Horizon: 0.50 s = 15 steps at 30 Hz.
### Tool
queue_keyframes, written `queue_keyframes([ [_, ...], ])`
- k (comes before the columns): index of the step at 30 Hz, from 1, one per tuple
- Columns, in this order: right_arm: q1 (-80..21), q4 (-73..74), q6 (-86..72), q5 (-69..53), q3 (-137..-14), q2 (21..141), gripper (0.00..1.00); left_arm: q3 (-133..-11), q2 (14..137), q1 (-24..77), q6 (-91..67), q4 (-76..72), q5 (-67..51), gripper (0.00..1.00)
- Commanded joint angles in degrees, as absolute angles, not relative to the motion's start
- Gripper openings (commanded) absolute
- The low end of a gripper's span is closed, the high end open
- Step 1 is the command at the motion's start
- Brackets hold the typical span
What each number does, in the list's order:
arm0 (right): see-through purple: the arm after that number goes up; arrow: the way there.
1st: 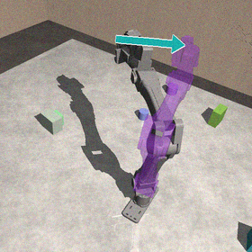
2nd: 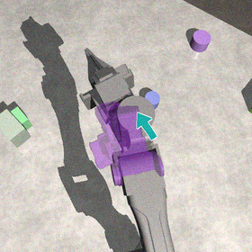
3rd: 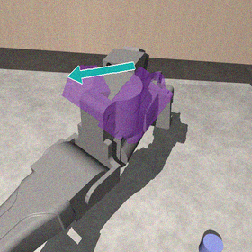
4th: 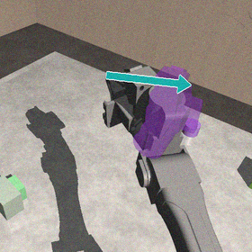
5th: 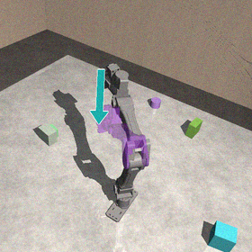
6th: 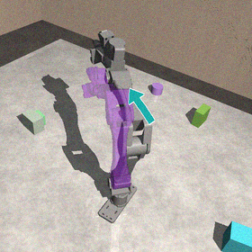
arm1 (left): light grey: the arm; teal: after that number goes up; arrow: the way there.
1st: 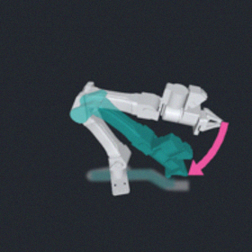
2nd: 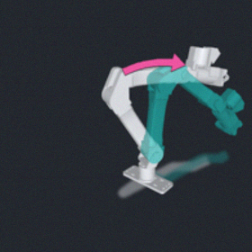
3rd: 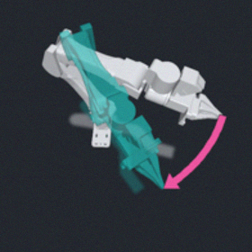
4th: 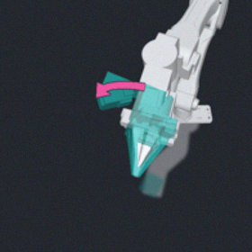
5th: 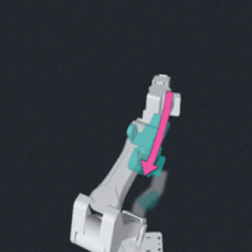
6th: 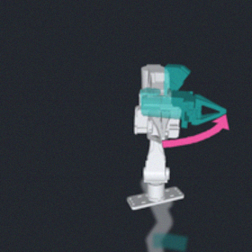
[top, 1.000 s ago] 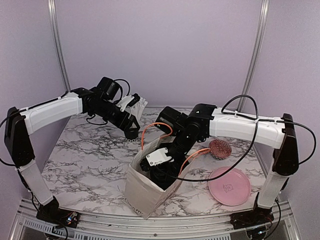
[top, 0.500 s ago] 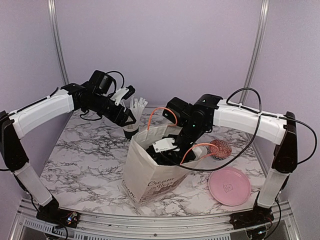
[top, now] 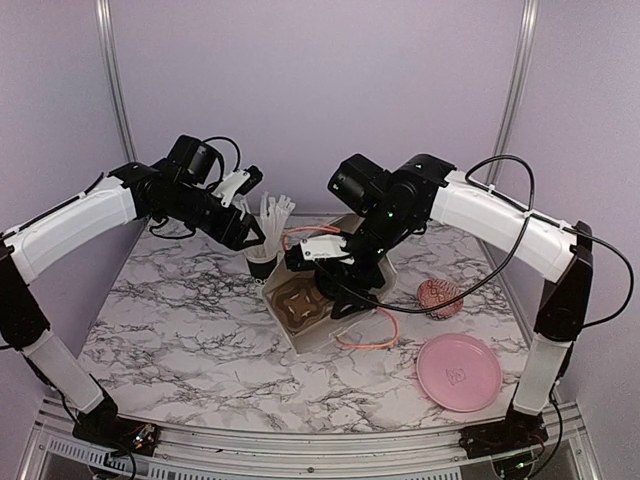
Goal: Pack the takeout coffee
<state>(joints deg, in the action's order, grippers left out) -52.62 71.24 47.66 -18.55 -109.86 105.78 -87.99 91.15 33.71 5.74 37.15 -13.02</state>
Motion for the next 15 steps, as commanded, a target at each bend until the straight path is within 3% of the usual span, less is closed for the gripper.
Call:
queue_keyframes([
  [1, -52.2, 72.3, 46.5, -19.7, -114.3, 106.0, 0.99, -87.8, 86.2, 33.5, 4.1, 39.2, -15.6, 0.77],
  [9, -52.0, 71.6, 45.8, -20.7, -112.2, 106.3, 0.97, -87.4, 79.6, 36.9, 3.8, 38.1, -22.8, 0.77],
  [15, -51.9, 71.5, 45.9, -20.5, -113.3, 105.9, 0.96, -89.2, 82.0, 44.0, 3.6, 37.1, -13.9, 0.76],
])
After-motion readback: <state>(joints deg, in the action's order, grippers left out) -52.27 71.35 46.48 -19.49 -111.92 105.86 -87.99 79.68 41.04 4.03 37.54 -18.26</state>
